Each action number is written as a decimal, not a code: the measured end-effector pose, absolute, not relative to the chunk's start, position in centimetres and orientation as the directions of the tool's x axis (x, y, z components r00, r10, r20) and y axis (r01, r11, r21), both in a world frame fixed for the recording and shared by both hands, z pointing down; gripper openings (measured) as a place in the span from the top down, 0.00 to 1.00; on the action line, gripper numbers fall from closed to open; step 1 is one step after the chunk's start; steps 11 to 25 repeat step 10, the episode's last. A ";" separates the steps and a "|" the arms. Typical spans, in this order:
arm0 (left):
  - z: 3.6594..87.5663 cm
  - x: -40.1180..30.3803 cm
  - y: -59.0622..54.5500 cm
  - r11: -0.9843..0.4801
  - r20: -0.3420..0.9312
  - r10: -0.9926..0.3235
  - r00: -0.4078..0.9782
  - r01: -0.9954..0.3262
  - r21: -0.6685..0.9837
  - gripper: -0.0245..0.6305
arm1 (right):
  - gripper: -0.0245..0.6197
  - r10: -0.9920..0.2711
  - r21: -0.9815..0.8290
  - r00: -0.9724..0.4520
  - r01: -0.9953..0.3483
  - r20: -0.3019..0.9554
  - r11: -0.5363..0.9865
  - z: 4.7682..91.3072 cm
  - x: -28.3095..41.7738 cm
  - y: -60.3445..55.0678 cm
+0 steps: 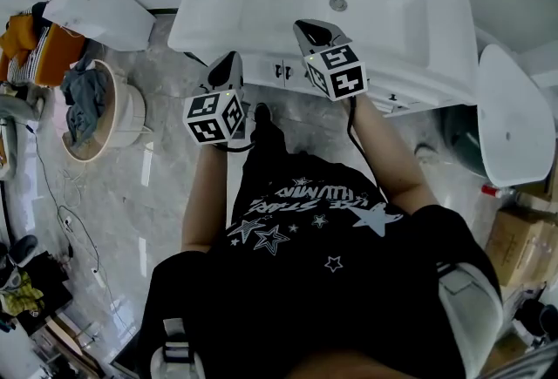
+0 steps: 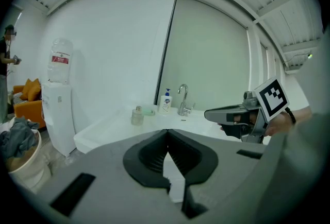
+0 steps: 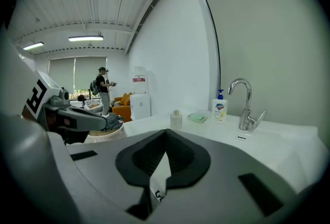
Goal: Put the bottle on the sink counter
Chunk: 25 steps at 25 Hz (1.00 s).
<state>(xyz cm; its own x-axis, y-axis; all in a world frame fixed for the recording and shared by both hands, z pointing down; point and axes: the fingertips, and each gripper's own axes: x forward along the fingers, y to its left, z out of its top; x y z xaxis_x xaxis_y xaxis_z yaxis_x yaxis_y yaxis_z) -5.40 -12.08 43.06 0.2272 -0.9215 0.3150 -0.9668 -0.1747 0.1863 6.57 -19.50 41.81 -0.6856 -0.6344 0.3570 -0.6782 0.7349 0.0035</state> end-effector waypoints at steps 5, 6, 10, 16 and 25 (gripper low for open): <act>42.6 -2.8 -9.8 -0.183 0.314 -0.921 0.232 -0.967 0.177 0.95 | 0.95 -0.650 0.002 -0.681 -0.690 0.336 0.724 41.3 9.2 -17.2; 42.6 -2.3 -9.4 -0.188 0.314 -0.920 0.235 -0.967 0.174 0.95 | 0.95 -0.652 0.002 -0.681 -0.691 0.333 0.723 41.2 9.6 -16.9; 42.6 -0.9 -7.7 -0.196 0.319 -0.917 0.241 -0.966 0.167 0.95 | 0.95 -0.653 -0.011 -0.686 -0.692 0.322 0.722 40.8 10.8 -15.3; 42.6 -0.9 -7.7 -0.196 0.319 -0.917 0.241 -0.966 0.167 0.95 | 0.95 -0.653 -0.011 -0.686 -0.692 0.322 0.722 40.8 10.8 -15.3; 42.6 -0.9 -7.7 -0.196 0.319 -0.917 0.241 -0.966 0.167 0.95 | 0.95 -0.653 -0.011 -0.686 -0.692 0.322 0.722 40.8 10.8 -15.3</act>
